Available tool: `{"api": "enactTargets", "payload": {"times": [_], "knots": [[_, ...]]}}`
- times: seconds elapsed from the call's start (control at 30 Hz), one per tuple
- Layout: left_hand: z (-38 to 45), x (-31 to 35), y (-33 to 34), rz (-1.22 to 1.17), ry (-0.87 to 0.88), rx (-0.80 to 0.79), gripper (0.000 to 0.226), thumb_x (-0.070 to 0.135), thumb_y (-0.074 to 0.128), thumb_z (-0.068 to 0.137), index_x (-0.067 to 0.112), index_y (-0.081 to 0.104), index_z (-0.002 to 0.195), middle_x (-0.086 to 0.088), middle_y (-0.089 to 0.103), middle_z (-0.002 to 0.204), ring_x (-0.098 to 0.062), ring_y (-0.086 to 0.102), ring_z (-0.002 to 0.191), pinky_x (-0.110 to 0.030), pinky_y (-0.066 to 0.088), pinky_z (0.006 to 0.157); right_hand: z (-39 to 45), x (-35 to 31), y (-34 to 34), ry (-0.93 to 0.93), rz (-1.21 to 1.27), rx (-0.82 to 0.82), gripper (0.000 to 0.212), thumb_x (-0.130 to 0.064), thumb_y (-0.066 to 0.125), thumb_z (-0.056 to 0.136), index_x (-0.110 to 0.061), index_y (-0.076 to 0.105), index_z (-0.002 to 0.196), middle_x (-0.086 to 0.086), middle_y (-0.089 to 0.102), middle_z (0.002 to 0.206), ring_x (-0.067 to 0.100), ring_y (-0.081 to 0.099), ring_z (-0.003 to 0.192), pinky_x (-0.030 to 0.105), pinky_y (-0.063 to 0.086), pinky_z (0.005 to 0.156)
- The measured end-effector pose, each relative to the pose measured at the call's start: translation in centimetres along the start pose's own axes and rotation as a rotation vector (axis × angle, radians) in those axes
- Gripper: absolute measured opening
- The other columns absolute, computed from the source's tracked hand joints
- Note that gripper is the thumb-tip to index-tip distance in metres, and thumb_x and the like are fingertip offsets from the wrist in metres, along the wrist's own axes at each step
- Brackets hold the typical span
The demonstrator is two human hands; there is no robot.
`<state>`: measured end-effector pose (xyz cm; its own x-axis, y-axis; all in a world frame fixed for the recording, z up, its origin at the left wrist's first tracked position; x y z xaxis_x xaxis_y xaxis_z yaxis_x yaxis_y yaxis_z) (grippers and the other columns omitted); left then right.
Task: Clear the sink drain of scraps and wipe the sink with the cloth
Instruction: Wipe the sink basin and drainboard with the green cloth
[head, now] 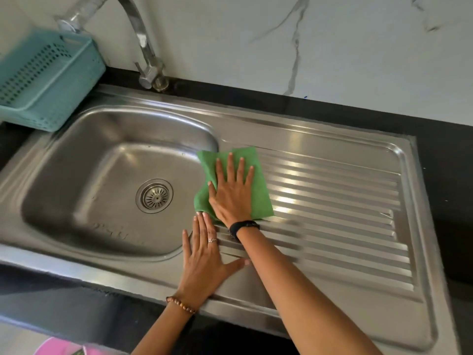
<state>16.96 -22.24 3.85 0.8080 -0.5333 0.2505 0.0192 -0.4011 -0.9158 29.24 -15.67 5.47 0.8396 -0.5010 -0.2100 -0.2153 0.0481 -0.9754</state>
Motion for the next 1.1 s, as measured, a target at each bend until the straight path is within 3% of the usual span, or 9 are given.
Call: {"api": "enactTargets", "payload": {"times": [0.27, 0.4, 0.57, 0.7, 0.87, 1.1], "knots": [[-1.5, 2.4, -0.6, -0.019, 0.106, 0.023, 0.106, 0.087, 0.007, 0.064, 0.018, -0.038, 0.132, 0.001, -0.042, 0.142, -0.01, -0.038, 0.133, -0.039, -0.031, 0.103, -3.3, 1.0, 0.2, -0.263, -0.004, -0.038, 0.054, -0.041, 0.021, 0.098, -0.022, 0.01, 0.148, 0.001, 0.009, 0.159, 0.029, -0.001, 0.146, 0.051, -0.008, 0.116], [-2.5, 8.0, 0.1, -0.058, 0.215, 0.048, 0.102, 0.083, 0.013, 0.07, 0.022, -0.036, 0.135, 0.004, -0.044, 0.141, -0.008, -0.035, 0.134, -0.036, -0.031, 0.105, -5.8, 7.9, -1.0, -0.151, 0.022, -0.013, 0.054, -0.042, 0.019, 0.098, -0.026, 0.006, 0.148, -0.002, 0.007, 0.159, 0.025, -0.001, 0.146, 0.046, -0.011, 0.116], [-3.3, 13.8, 3.0, -0.008, 0.288, 0.042, 0.097, 0.083, 0.01, 0.07, 0.026, -0.033, 0.136, 0.002, -0.045, 0.14, -0.015, -0.037, 0.133, -0.041, -0.028, 0.106, -9.5, 19.4, -3.4, 0.069, 0.03, 0.046, 0.051, -0.041, 0.019, 0.099, -0.03, 0.007, 0.147, -0.004, 0.006, 0.158, 0.022, -0.002, 0.146, 0.043, -0.011, 0.116], [-3.6, 14.5, 3.8, 0.095, 0.276, 0.092, 0.098, 0.084, 0.001, 0.065, 0.025, -0.021, 0.14, 0.002, -0.03, 0.147, -0.017, -0.03, 0.135, -0.041, -0.027, 0.106, -12.4, 27.0, -5.1, 0.191, 0.04, 0.062, 0.052, -0.04, 0.022, 0.099, -0.025, 0.008, 0.148, -0.003, 0.007, 0.158, 0.022, 0.002, 0.146, 0.046, -0.003, 0.119], [-3.7, 14.4, 3.8, 0.106, 0.274, 0.085, 0.098, 0.086, -0.004, 0.062, 0.029, -0.019, 0.14, 0.003, -0.024, 0.149, -0.014, -0.023, 0.137, -0.043, -0.024, 0.107, -14.9, 28.1, -5.7, 0.282, 0.053, 0.052, 0.055, -0.039, 0.02, 0.099, -0.018, 0.004, 0.148, 0.003, 0.007, 0.158, 0.025, 0.003, 0.146, 0.049, -0.002, 0.118], [-3.7, 14.3, 3.8, 0.089, 0.266, 0.12, 0.098, 0.086, 0.0, 0.064, 0.028, -0.016, 0.141, 0.005, -0.019, 0.149, -0.013, -0.017, 0.139, -0.043, -0.019, 0.11, -22.2, 27.7, -4.4, 0.37, 0.05, 0.08, 0.055, -0.041, 0.02, 0.099, -0.025, -0.001, 0.147, 0.003, 0.0, 0.158, 0.025, -0.002, 0.146, 0.044, -0.006, 0.117]]}}
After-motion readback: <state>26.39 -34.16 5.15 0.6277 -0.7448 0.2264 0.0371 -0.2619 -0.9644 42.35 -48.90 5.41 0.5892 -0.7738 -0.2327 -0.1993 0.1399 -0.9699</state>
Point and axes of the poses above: each hand's wrist, its own z-axis towards the middle knuckle, its own y-axis out of the palm, x = y × z, the point moved 9 cm from there along z, towards the middle knuckle
